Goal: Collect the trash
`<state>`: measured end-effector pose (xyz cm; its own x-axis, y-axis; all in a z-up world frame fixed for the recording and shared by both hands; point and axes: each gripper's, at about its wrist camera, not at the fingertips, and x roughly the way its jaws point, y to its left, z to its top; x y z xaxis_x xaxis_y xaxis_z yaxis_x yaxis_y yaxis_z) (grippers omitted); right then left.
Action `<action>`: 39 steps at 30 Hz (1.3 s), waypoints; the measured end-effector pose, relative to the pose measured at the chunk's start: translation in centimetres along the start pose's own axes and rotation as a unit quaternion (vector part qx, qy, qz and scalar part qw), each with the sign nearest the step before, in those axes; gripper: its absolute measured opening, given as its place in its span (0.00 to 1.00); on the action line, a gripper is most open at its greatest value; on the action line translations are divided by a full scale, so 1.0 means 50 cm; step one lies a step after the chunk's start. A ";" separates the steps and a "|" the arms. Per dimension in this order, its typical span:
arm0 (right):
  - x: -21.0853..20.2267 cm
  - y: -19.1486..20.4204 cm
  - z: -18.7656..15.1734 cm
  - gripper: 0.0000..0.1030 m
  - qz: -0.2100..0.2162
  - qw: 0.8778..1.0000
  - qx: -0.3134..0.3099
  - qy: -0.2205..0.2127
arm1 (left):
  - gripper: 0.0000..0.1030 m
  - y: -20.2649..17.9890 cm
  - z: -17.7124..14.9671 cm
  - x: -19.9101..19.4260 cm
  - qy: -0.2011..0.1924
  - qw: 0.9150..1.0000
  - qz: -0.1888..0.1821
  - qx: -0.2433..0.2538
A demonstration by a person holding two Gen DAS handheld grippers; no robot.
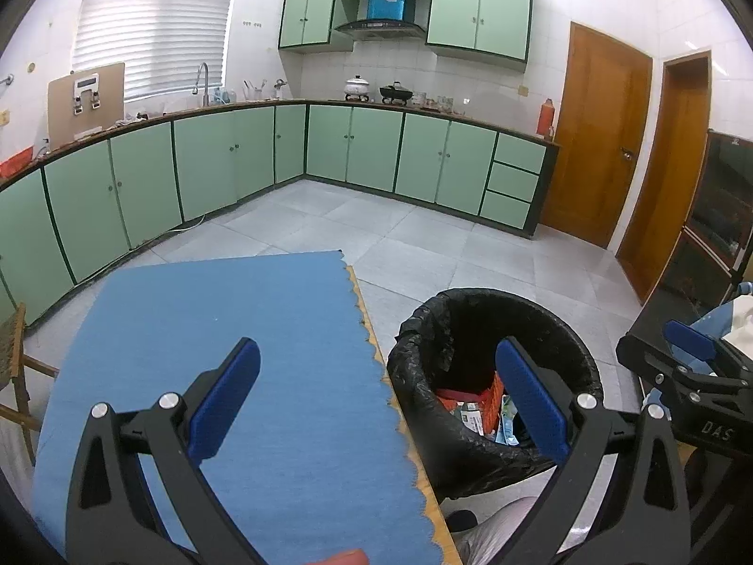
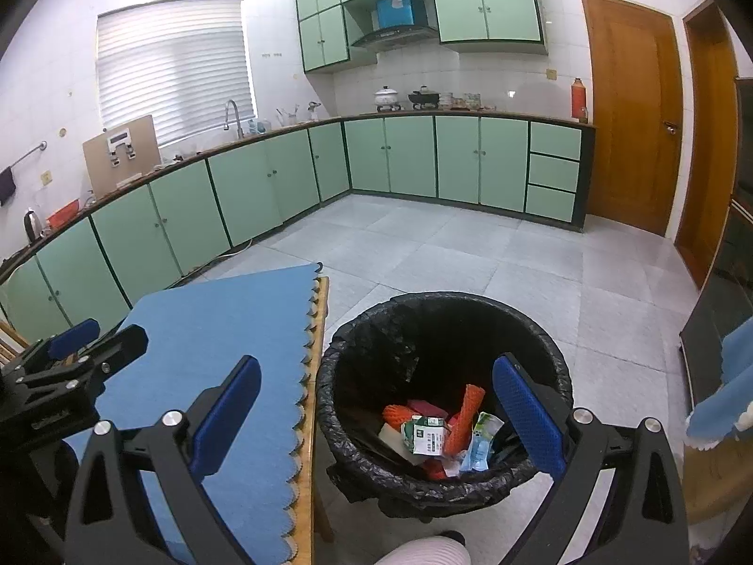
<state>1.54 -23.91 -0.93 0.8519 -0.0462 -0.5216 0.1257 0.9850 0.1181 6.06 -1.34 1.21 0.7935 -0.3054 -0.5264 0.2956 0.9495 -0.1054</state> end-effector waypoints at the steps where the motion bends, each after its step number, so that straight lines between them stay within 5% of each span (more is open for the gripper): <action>1: 0.001 0.002 0.000 0.94 0.000 1.000 -0.001 0.000 | 0.95 0.001 -0.001 -0.002 -0.001 1.000 0.001 0.000; 39: 0.007 0.028 0.010 0.94 0.007 1.000 -0.019 -0.004 | 0.94 0.013 0.002 0.005 -0.003 1.000 0.010 0.004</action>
<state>2.26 -22.63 -0.52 0.8571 -0.0333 -0.5140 0.0947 0.9911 0.0937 6.51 -0.82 1.10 0.8024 -0.2867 -0.5235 0.2839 0.9548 -0.0878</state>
